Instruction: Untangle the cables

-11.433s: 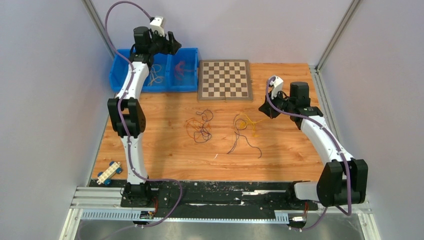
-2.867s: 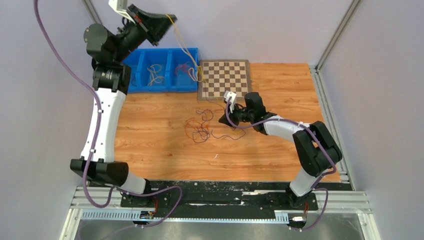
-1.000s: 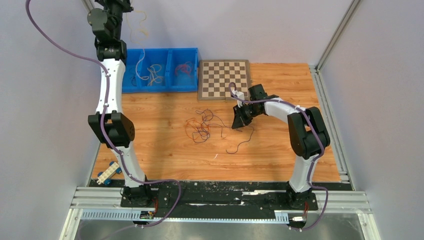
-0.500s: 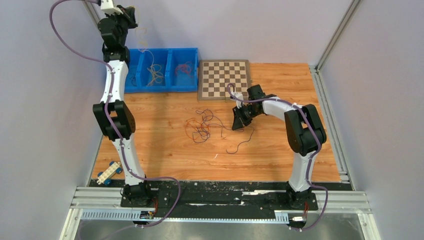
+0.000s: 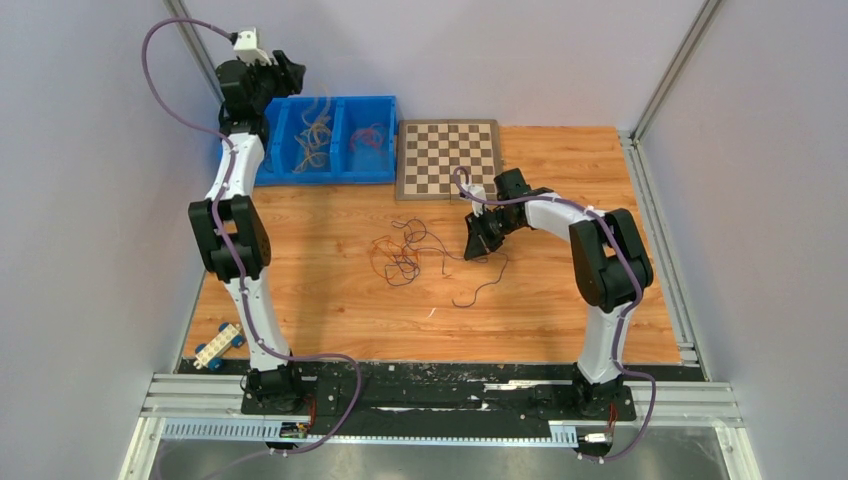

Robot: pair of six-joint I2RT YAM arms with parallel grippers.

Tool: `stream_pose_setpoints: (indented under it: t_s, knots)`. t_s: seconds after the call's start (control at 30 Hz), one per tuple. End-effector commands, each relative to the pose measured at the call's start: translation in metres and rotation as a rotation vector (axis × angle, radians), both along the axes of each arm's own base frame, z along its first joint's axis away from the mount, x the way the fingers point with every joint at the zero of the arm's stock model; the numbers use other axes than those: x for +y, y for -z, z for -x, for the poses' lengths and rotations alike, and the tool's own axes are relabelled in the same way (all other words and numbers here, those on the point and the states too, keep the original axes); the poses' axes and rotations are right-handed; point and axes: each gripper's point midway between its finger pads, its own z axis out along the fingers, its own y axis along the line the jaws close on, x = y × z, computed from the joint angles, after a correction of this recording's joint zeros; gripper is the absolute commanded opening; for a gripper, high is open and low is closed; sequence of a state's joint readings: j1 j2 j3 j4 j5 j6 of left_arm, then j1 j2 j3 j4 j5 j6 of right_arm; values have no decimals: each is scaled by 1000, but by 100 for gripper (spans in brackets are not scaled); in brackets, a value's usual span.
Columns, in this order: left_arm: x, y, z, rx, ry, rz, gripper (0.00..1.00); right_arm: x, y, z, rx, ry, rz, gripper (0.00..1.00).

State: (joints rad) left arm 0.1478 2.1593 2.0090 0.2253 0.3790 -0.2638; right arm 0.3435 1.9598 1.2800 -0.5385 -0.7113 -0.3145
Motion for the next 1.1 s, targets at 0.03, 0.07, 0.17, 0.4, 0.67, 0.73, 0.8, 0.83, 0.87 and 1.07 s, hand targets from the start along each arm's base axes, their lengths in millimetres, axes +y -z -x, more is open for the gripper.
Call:
stream_pose_setpoints:
  t_s: [0.03,0.07,0.17,0.4,0.67,0.73,0.8,0.83,0.87,1.07]
  knots:
    - [5,-70,54,-56,-32,-145,79,8,-48,-6,-118,-47,-89,0]
    - [5,-77,65,-50,-36,-158,80,9,-55,-5,-133,-53,-101,0]
    - [5,-62,92,26,-15,-227,86,11,-81,-2,-185,-70,-144,0]
    - [-77,-29,194,70,456,-261,91,24,-171,7,-332,-109,-302,0]
    - [-201,1,296,29,878,-288,91,39,-275,15,-506,-143,-470,0]
    - [-223,11,311,21,943,-325,92,42,-290,19,-521,-151,-499,0]
    - [-243,23,323,8,1003,-372,92,46,-301,23,-527,-159,-520,0]
    - [-249,29,326,15,1020,-383,93,48,-306,25,-531,-163,-529,0]
    - [-261,35,329,5,1046,-408,93,50,-310,28,-536,-167,-537,0]
    - [-300,40,336,-52,1107,-476,78,60,-318,41,-539,-188,-556,0]
